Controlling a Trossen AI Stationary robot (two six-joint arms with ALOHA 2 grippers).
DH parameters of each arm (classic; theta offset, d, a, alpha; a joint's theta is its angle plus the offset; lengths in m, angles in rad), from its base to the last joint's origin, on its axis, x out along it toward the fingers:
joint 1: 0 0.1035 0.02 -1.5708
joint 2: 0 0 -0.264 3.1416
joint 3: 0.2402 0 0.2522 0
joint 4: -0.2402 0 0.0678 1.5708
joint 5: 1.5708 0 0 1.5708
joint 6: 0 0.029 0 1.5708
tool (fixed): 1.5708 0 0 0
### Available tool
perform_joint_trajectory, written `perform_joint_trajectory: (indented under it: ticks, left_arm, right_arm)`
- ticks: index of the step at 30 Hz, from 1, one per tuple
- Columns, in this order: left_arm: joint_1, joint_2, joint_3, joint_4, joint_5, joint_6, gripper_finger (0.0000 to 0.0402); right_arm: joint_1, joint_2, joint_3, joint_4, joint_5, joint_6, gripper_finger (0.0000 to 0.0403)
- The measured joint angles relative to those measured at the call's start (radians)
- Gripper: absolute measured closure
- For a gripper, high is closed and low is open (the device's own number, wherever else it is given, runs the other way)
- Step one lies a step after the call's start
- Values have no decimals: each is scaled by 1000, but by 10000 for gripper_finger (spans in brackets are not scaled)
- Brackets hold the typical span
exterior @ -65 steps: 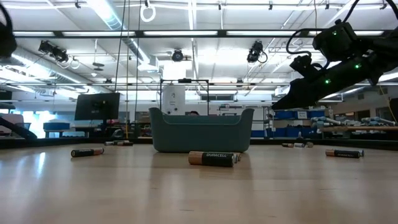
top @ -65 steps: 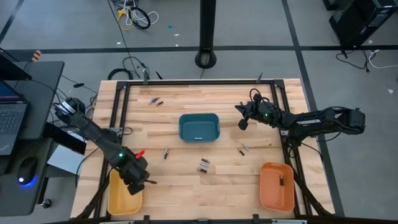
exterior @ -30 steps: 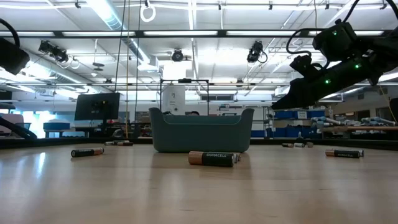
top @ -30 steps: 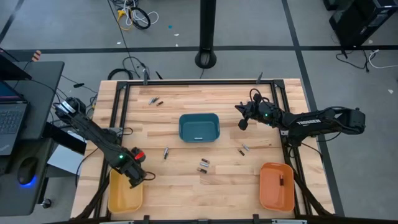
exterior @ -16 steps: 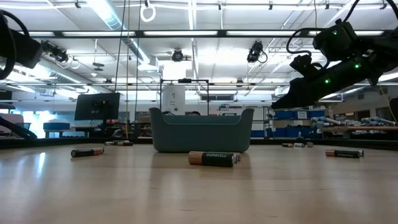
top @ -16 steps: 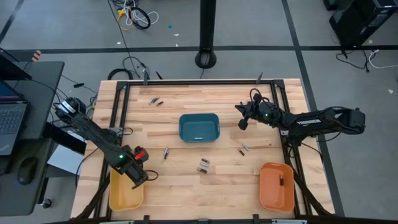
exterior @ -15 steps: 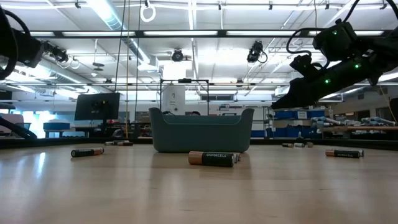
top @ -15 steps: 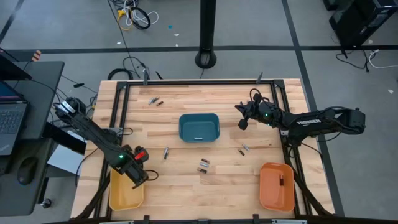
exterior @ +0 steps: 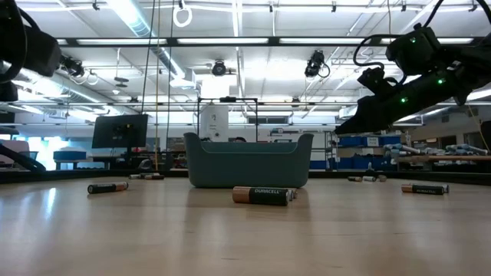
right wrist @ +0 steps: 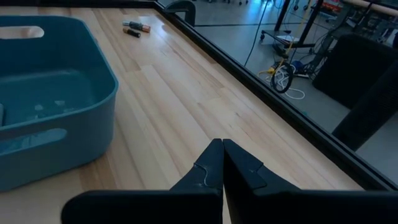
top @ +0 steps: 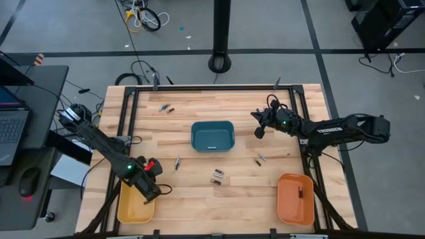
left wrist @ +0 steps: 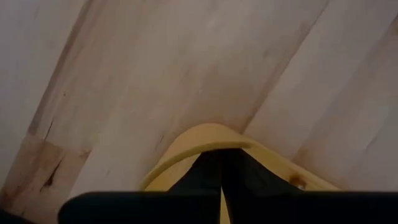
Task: Sort batteries
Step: Put the silver battery into the blue bin
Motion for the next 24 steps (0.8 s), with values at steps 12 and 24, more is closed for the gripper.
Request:
perform_joint_trajectory:
  ticks: [12, 24]
  left_arm:
    - [0, -16, 217, -249, -1, 59, 391]
    - [195, -102, 262, -200, -129, 382, 399]
  right_arm:
    - [0, 0, 0, 9, -1, 2, 393]
    - [2, 0, 0, 80, -150, 32, 393]
